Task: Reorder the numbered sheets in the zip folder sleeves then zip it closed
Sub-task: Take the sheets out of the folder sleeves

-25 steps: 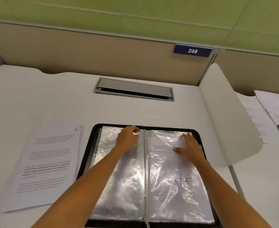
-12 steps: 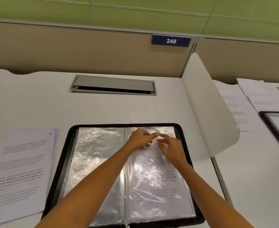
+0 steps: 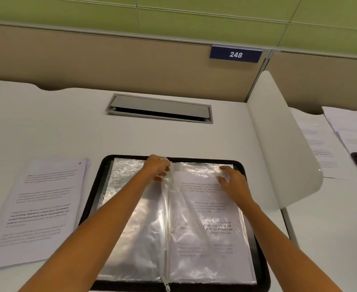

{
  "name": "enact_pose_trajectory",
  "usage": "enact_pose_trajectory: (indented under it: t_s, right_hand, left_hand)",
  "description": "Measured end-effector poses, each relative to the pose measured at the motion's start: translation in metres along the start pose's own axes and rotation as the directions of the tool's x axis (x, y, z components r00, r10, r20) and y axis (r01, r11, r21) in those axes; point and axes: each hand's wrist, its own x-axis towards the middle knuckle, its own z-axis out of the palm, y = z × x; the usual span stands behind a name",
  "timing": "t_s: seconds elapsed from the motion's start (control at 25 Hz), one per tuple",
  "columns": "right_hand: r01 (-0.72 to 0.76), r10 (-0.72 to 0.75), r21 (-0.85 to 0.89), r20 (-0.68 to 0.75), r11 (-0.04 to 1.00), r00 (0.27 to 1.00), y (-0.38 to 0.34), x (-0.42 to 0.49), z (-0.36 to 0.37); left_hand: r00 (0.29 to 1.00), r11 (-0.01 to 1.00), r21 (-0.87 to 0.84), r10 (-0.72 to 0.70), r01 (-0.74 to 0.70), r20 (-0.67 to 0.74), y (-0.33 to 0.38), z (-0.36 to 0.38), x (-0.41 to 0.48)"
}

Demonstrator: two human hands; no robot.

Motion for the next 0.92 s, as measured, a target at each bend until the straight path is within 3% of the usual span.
enact_pose_trajectory:
  t_s: [0.12,0.24,0.36,0.56,0.72,0.84,0.92]
  right_hand:
    - [0.057,-0.022,-0.277,0.126,0.959,0.992,0.017,0.012,0.008]
    - [0.085,-0.036,-0.339,0.148,0.937,0.988,0.02,0.015,0.015]
    - [0.11,-0.087,-0.383,0.077,0.917,0.993,0.015,0.011,0.016]
    - [0.095,-0.112,-0.159,-0.1,0.983,0.989,0.002,0.011,0.011]
    - [0.014,-0.002,0.13,-0.086,0.991,0.996,-0.012,0.016,-0.011]
    - [-0.045,0.043,0.129,0.012,0.991,0.999,-0.014,0.023,-0.024]
    - [-0.057,0.058,0.125,0.0,0.991,0.998,-0.01,0.026,-0.026]
  left_hand:
    - [0.992,0.992,0.105,-0.06,0.072,-0.108,-0.016,-0.052,0.009]
    - [0.977,0.951,0.277,-0.088,0.141,-0.195,-0.038,-0.094,0.014]
    - [0.952,0.895,0.426,0.007,0.131,-0.307,-0.06,-0.116,0.019]
    - [0.856,0.82,0.561,0.207,0.112,-0.474,-0.072,-0.109,0.018]
    - [0.814,0.911,0.399,0.156,0.1,-0.56,-0.072,-0.102,0.023]
    - [0.813,0.941,0.337,0.163,0.043,-0.559,-0.075,-0.104,0.026]
    - [0.845,0.966,0.257,0.13,0.009,-0.519,-0.073,-0.105,0.028]
